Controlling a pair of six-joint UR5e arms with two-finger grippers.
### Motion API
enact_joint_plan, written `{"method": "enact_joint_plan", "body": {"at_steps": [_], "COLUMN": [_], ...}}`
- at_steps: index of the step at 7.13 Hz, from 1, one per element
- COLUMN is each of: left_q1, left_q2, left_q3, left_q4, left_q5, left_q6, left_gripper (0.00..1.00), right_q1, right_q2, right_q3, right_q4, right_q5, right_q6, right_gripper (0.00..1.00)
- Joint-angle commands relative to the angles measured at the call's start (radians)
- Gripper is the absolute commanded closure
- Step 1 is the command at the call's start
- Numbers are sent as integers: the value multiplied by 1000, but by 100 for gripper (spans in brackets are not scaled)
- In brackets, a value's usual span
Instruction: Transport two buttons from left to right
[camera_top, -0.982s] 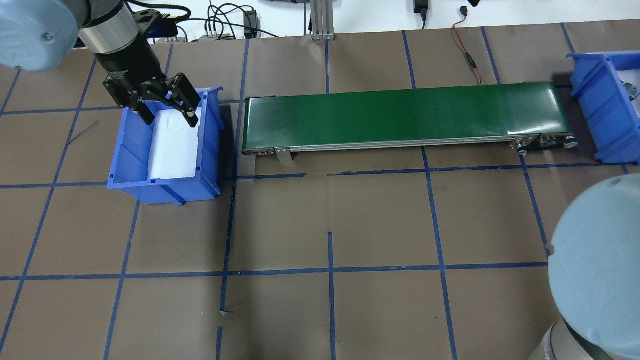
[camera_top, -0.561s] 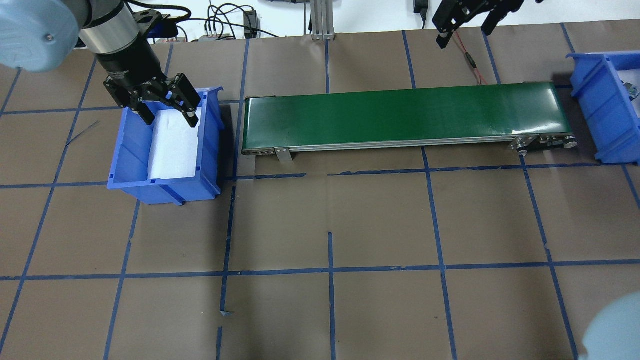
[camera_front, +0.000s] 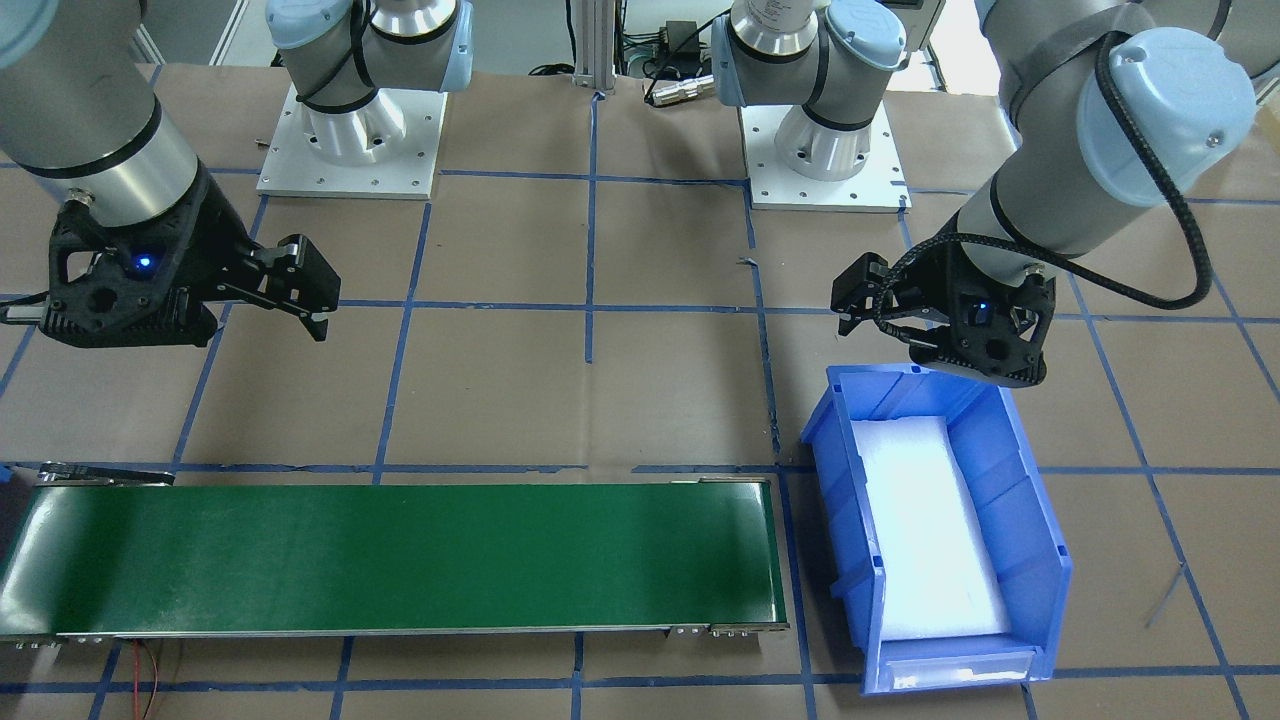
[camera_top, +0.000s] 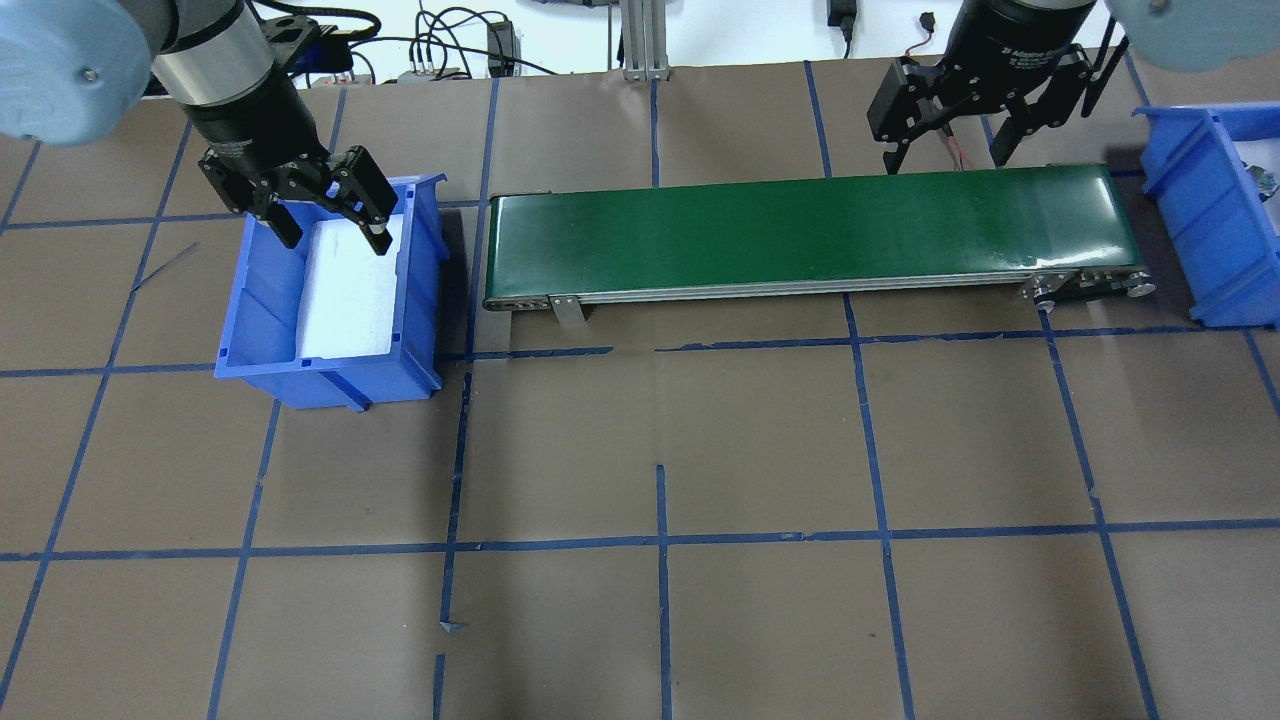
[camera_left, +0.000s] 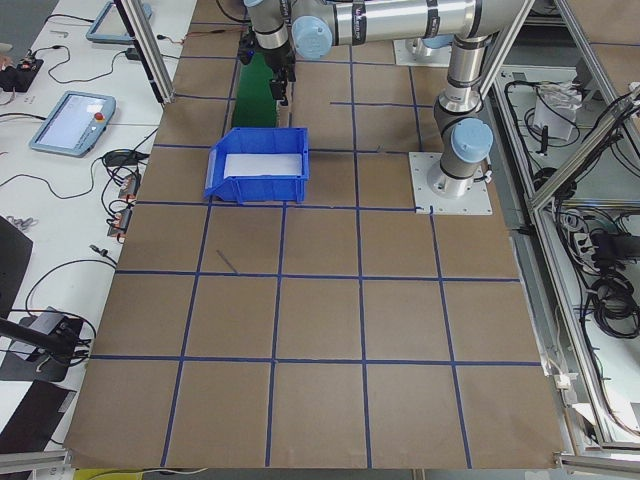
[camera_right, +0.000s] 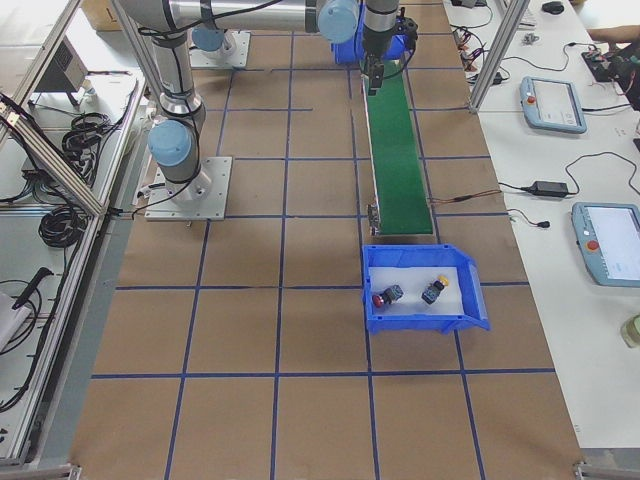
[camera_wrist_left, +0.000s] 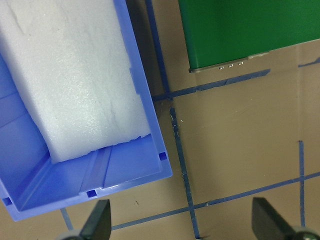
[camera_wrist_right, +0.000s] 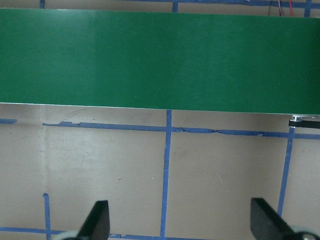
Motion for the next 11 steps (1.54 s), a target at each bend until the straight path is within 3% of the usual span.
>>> {"method": "enact_joint_plan", "body": {"at_steps": [1,3,8,9,11], "left_q1": [-6,-9,-11,-11,-12], "left_q2": [20,32,31,33,75], "left_q3": [-19,-55,-47,-32,-52], "left_q4": [1,6,3,6,8], "left_q5": [55,54,58,96,95], "left_q6": [-56,-146,-176,-173,-185], "left_gripper": [0,0,0,0,0], "right_q1": [3,3,72,74,74], "right_q2": [-10,-11,-28,-28,-28], "right_q3": [43,51,44,45,45], "right_q4": [-25,-44,-18,-19,-19], "right_q5": [10,-8,-56,-71,-76], "right_q6": [9,21,24,23,23], "right_gripper": [0,0,0,0,0]}}
